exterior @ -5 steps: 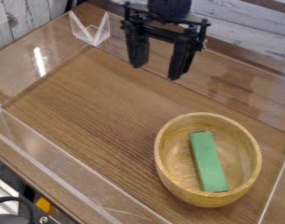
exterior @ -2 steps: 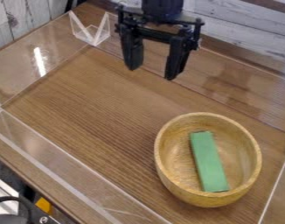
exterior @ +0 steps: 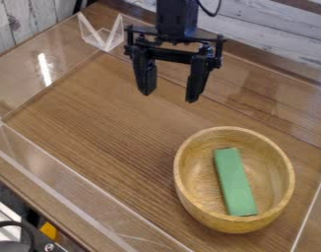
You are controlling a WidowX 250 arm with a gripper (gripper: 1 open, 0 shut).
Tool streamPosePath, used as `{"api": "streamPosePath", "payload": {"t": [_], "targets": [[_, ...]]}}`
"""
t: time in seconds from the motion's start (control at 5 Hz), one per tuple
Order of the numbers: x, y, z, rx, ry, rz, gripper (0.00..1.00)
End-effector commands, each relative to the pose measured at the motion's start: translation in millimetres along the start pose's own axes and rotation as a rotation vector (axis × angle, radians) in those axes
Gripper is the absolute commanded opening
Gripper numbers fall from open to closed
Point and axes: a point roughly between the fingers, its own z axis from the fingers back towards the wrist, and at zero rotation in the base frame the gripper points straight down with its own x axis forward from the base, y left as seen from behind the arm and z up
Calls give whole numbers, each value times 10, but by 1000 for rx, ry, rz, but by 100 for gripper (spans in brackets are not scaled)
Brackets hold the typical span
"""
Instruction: Remove the green block from inside the brown bowl and put it on the table
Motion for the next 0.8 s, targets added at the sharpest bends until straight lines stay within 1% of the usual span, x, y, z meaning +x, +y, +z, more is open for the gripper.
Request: {"api": "streamPosePath", "payload": {"t": [0.0, 0.2, 0.4, 0.6], "targets": [[-88, -141, 47, -33, -48, 52, 100], [-188, -321, 58, -61, -57, 74, 100], [-289, -574, 29, -82, -73, 98, 100], [-269, -752, -63, -99, -95, 154, 100]]}}
